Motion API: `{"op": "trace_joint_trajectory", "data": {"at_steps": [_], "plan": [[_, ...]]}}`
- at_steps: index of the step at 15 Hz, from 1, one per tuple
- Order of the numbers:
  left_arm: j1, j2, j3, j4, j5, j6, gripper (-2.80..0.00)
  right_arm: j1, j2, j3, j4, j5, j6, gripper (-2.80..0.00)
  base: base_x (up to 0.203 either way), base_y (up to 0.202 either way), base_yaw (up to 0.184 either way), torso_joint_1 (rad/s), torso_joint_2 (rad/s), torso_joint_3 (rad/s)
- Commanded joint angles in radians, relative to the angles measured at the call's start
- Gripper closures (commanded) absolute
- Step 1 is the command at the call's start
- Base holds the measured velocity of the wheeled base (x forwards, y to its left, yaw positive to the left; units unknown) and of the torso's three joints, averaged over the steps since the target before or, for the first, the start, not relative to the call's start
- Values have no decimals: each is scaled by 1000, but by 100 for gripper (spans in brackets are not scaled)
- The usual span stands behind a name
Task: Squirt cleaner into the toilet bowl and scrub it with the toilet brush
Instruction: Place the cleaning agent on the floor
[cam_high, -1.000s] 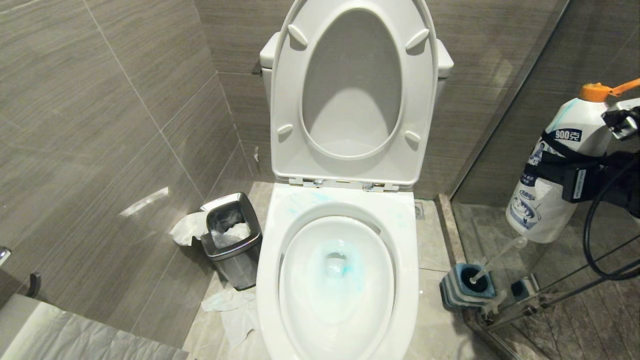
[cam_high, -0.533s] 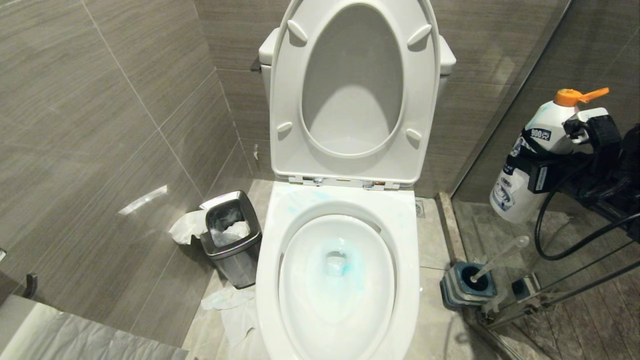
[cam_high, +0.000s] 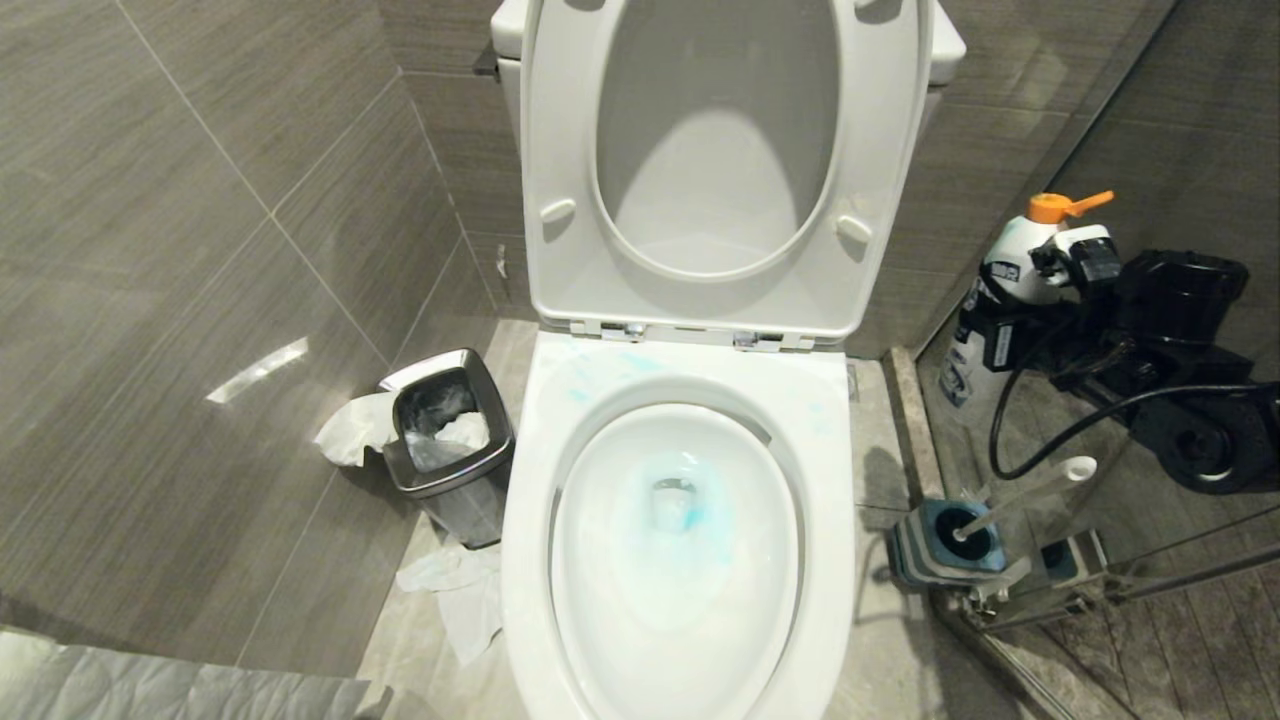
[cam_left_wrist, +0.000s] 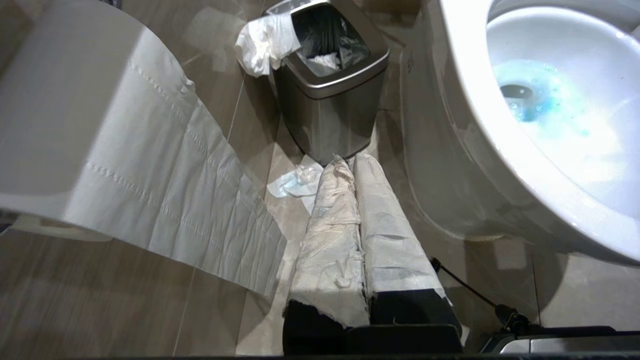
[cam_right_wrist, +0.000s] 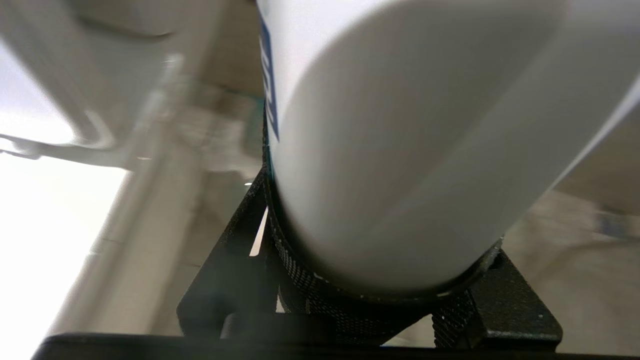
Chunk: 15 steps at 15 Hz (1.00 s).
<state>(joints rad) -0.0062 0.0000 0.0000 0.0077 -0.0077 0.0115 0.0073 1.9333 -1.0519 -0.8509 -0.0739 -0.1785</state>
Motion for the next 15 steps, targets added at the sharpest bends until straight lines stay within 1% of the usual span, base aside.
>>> {"op": "trace_joint_trajectory", "data": {"at_steps": [1, 5, 8, 9, 12, 13, 15], "plan": [[0, 2, 2, 0, 0, 1, 0, 47, 87, -67, -6, -26, 4, 0, 0, 0, 0, 5, 6, -198], [0, 2, 2, 2, 0, -2, 0, 63, 180, -187, -7, -34, 4, 0, 0, 0, 0, 5, 4, -201], [0, 2, 2, 0, 2, -5, 0, 63, 231, -257, -8, -55, 5, 0, 0, 0, 0, 4, 0, -204], [0, 2, 2, 0, 2, -6, 0, 63, 244, -271, -24, -58, 4, 0, 0, 0, 0, 7, 2, -203], [0, 2, 2, 0, 2, -7, 0, 63, 313, -320, -145, -66, -1, 0, 0, 0, 0, 5, 0, -199], [0, 2, 2, 0, 2, -7, 0, 63, 330, -338, -172, -81, -1, 0, 0, 0, 0, 9, 2, -199], [0, 2, 2, 0, 2, -7, 0, 64, 334, -344, -174, -89, -1, 0, 0, 0, 0, 3, 1, -198]]}}
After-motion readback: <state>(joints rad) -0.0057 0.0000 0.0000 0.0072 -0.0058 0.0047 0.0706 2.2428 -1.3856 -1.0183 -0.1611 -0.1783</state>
